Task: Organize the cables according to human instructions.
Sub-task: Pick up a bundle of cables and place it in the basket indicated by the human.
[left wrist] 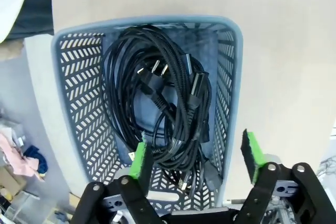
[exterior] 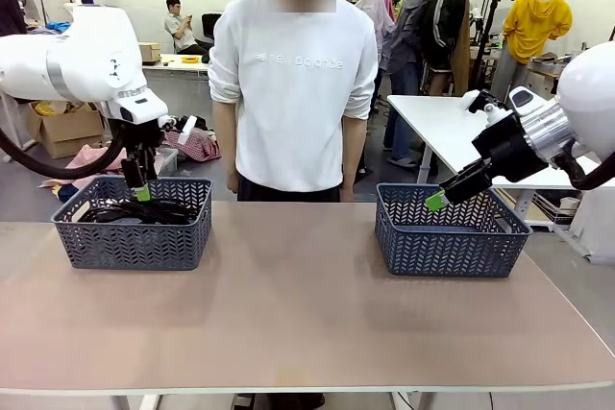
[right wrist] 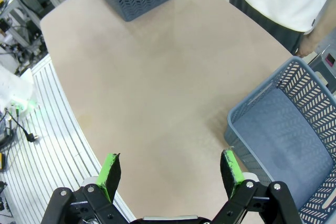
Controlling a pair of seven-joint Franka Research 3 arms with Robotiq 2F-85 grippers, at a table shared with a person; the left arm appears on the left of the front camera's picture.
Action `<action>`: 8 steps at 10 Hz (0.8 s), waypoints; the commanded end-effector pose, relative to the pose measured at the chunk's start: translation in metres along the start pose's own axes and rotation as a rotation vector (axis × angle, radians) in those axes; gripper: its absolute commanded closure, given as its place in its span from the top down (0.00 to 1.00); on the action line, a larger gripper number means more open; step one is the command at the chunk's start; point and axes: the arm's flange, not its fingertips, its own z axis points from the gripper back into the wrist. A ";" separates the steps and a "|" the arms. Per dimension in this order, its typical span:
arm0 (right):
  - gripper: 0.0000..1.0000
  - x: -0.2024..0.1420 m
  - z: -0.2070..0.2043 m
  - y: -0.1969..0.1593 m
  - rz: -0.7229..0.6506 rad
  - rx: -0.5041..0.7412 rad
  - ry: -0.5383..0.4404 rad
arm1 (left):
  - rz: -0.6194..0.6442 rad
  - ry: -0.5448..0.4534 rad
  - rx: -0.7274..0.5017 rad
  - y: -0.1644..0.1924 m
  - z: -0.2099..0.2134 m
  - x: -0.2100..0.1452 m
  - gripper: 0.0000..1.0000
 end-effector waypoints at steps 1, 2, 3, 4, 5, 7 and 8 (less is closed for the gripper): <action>1.00 -0.001 -0.003 -0.003 0.016 0.022 -0.029 | 0.020 -0.035 -0.012 -0.002 0.007 -0.003 1.00; 1.00 -0.001 -0.003 -0.003 0.016 0.022 -0.029 | 0.020 -0.042 -0.017 -0.001 0.008 -0.003 1.00; 1.00 -0.001 -0.003 -0.003 0.016 0.022 -0.029 | -0.806 -0.408 -0.287 0.026 -0.173 0.256 1.00; 1.00 -0.001 -0.003 -0.003 0.016 0.022 -0.029 | -0.806 -0.408 -0.287 0.026 -0.173 0.256 1.00; 1.00 -0.001 -0.003 -0.003 0.016 0.022 -0.029 | -0.806 -0.408 -0.287 0.026 -0.173 0.256 1.00; 1.00 -0.001 -0.003 -0.003 0.016 0.022 -0.029 | -0.418 -0.250 -0.089 -0.024 -0.123 0.192 1.00; 1.00 -0.001 -0.003 -0.003 0.016 0.022 -0.029 | -0.418 -0.250 -0.089 -0.024 -0.123 0.192 1.00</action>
